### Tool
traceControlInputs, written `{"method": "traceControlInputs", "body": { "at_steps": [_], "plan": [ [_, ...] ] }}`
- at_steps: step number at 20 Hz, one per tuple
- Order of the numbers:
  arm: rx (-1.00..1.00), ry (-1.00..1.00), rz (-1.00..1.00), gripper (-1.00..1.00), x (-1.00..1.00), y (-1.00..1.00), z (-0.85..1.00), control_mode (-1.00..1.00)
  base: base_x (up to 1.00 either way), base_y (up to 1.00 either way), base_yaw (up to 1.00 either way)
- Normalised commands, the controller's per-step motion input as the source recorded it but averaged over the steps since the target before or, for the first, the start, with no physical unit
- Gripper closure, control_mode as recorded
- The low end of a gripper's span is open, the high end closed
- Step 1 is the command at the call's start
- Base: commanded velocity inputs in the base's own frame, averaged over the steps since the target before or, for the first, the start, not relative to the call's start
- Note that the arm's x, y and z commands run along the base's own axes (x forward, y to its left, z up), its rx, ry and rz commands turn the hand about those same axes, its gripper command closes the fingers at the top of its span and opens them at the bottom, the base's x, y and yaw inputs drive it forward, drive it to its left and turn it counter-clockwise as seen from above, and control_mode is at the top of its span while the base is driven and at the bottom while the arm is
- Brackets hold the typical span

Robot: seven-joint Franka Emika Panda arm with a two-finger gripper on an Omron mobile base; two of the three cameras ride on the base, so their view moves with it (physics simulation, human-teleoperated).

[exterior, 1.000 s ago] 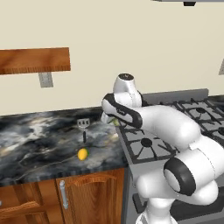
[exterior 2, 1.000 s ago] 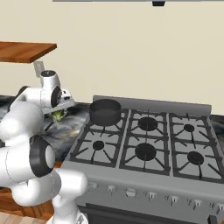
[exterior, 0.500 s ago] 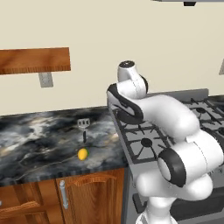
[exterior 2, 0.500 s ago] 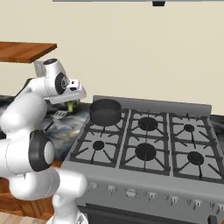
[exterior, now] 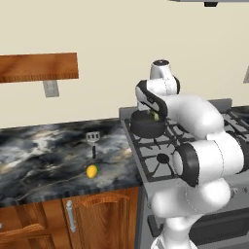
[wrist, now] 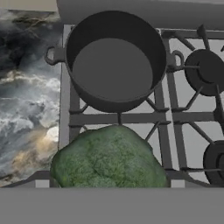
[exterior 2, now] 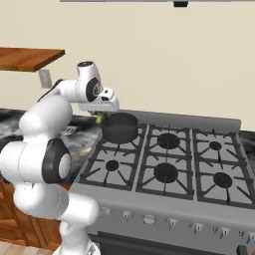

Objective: Put the lemon and broccoli in the pot. Retrieve the spatula and lightly stir the vegetables in the pot.

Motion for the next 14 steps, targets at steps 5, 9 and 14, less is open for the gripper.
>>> {"method": "traceControlInputs", "body": {
  "at_steps": [5, 9, 14],
  "plan": [
    [0.25, 0.03, -0.1, 1.0, 0.63, -0.4, -0.23, -1.0, 0.0, 0.0, 0.0],
    [0.22, 0.04, -0.12, 1.0, 0.43, -0.13, -0.33, -1.0, 0.0, 0.0, 0.0],
    [0.05, 0.0, -0.13, 1.0, 0.43, -0.04, -0.34, -1.0, 0.0, 0.0, 0.0]
  ]
}}
